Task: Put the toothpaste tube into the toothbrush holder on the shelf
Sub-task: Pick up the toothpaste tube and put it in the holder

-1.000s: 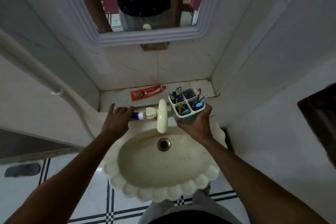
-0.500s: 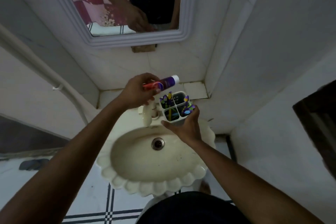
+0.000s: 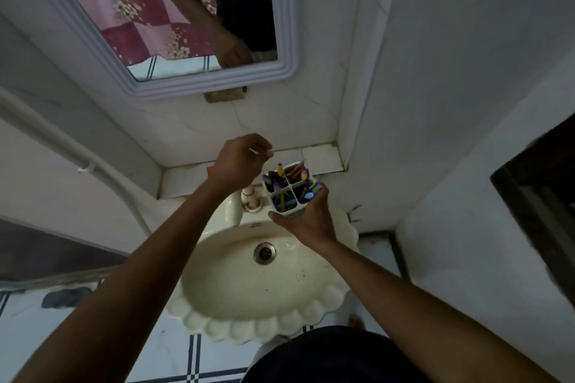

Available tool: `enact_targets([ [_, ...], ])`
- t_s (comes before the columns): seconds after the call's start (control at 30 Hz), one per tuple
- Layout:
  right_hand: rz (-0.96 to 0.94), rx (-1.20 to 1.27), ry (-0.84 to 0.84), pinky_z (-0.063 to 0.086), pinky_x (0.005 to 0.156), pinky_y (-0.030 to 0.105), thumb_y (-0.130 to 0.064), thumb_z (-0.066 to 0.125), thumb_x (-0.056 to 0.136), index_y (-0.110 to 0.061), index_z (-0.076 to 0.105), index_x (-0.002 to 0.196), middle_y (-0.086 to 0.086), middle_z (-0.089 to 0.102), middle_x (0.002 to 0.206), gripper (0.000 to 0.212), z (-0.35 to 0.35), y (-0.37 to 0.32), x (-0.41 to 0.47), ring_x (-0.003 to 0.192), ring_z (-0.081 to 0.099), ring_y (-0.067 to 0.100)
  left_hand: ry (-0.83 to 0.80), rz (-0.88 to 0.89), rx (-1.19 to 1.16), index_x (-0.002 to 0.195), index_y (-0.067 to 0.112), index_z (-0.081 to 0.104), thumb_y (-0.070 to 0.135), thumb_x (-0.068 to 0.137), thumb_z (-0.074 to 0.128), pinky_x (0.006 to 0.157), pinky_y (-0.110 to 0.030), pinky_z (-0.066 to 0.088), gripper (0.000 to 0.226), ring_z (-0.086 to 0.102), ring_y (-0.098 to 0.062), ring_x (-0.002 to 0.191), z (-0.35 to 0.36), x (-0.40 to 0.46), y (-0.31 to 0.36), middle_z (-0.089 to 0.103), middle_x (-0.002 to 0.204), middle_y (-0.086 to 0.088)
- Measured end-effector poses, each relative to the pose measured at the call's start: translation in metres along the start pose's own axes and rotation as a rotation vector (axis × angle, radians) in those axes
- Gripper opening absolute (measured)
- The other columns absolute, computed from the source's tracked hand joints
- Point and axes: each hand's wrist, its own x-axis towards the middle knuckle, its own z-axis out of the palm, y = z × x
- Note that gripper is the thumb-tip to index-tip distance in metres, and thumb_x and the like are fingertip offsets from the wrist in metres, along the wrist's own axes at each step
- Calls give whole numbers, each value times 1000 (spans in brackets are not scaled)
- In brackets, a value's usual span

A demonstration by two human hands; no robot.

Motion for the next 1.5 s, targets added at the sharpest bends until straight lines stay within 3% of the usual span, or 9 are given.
enact_targets([
  [0.1, 16, -1, 6, 58, 97, 36, -60, 105, 61, -22, 28, 150, -5, 53, 135, 124, -4, -1, 1, 121, 63, 19, 57, -57, -26, 102, 19, 79, 25, 100, 75, 76, -20, 57, 7, 71, 3, 77, -9, -3, -23, 76, 91, 7],
  [0.33, 33, 19, 52, 60, 98, 34, -62, 107, 55, -34, 31, 139, -9, 61, 137, 117, -3, 3, 0, 122, 68, 16, 148, -298, -142, 103, 12, 80, 26, 99, 76, 82, -36, 60, 15, 77, -22, 88, -22, -18, -96, 81, 92, -3],
  [0.53, 34, 1, 59, 59, 106, 36, -64, 107, 56, -32, 30, 138, -6, 60, 143, 117, 2, -1, -2, 128, 66, 16, 171, -413, -120, 100, 13, 79, 34, 100, 73, 82, -39, 59, 21, 73, -21, 83, -10, -22, -157, 77, 87, 3],
  [0.67, 37, -15, 78, 61, 109, 42, -63, 108, 55, -34, 30, 134, -7, 61, 142, 114, 6, -1, 0, 129, 66, 15, 112, -367, -24, 113, 12, 78, 28, 103, 69, 81, -30, 49, 21, 70, -22, 93, 1, -10, -176, 77, 104, -4],
  [0.8, 58, -9, 96, 61, 108, 46, -66, 107, 53, -34, 31, 133, -10, 63, 141, 115, 10, 2, 0, 129, 68, 14, 21, -271, 170, 131, 13, 69, 34, 104, 65, 97, -48, 57, 35, 67, -37, 117, 8, 11, -194, 73, 128, -14],
  [1.03, 76, -6, 107, 59, 113, 46, -72, 106, 52, -32, 30, 140, -9, 59, 148, 123, 17, 5, -2, 135, 65, 15, -218, -280, 571, 156, 16, 47, 37, 102, 64, 116, -53, 38, 60, 45, -37, 141, 17, 38, -214, 51, 152, -15],
  [1.2, 64, -12, 120, 57, 114, 45, -71, 105, 53, -33, 31, 137, -11, 59, 146, 119, 19, 0, -5, 134, 63, 12, -126, -255, 604, 125, 11, 70, 44, 100, 64, 102, -51, 47, 41, 56, -38, 122, 19, 37, -213, 60, 128, -16],
  [1.33, 55, -11, 123, 58, 113, 44, -67, 107, 54, -35, 32, 136, -13, 59, 144, 116, 19, -3, -6, 132, 63, 11, 153, -83, 305, 99, 9, 78, 28, 97, 74, 71, -38, 50, 20, 68, -32, 92, 4, 25, -185, 69, 101, -9],
  [1.5, 46, -7, 124, 59, 110, 44, -70, 107, 52, -36, 32, 132, -13, 61, 140, 115, 18, -2, -5, 129, 66, 11, 326, 48, 72, 91, 15, 74, 40, 101, 72, 60, -26, 47, 27, 57, -13, 76, -22, 9, -120, 61, 90, 6],
])
